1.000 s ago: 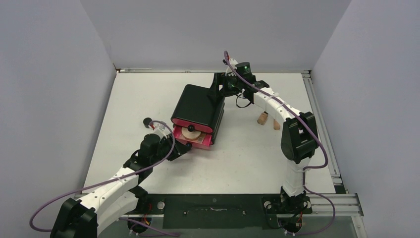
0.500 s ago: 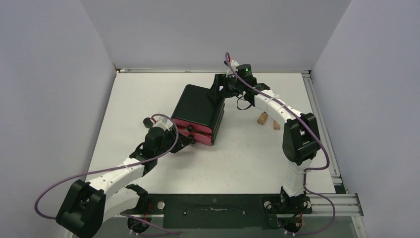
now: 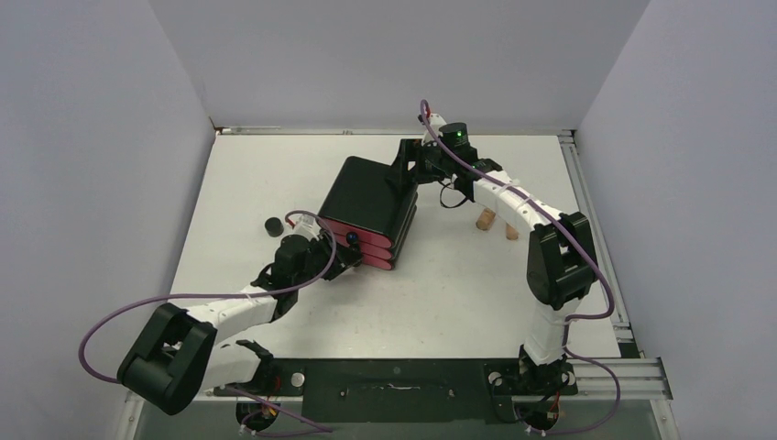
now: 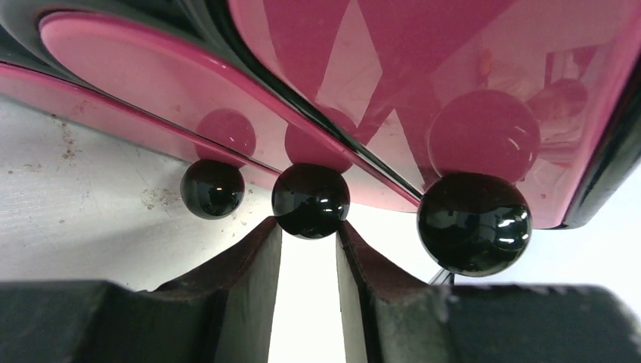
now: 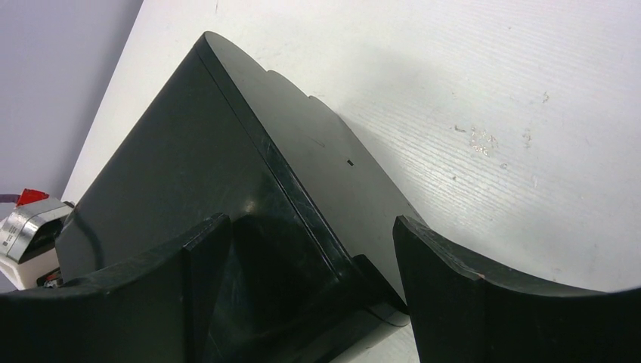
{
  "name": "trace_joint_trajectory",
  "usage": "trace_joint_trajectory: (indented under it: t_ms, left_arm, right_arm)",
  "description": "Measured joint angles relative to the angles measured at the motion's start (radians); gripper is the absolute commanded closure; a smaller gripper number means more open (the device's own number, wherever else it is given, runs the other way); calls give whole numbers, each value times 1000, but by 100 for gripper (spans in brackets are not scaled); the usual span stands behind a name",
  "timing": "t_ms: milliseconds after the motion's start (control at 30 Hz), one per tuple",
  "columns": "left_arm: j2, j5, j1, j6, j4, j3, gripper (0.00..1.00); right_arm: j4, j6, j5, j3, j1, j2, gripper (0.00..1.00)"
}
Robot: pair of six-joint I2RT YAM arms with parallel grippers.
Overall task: Organize the makeup
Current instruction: Close the drawer in the storage box.
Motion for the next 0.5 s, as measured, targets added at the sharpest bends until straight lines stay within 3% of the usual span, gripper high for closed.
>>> trace_joint_trajectory:
  t_ms: [267, 500]
  left_arm:
    - [-92, -37, -1, -18, 37, -96, 43]
    - [-194, -81, -1, 26, 1, -123, 42]
  right_arm:
    - [-7, 18, 15, -4, 2, -5, 24]
    - [-9, 27, 18, -4, 2, -5, 24]
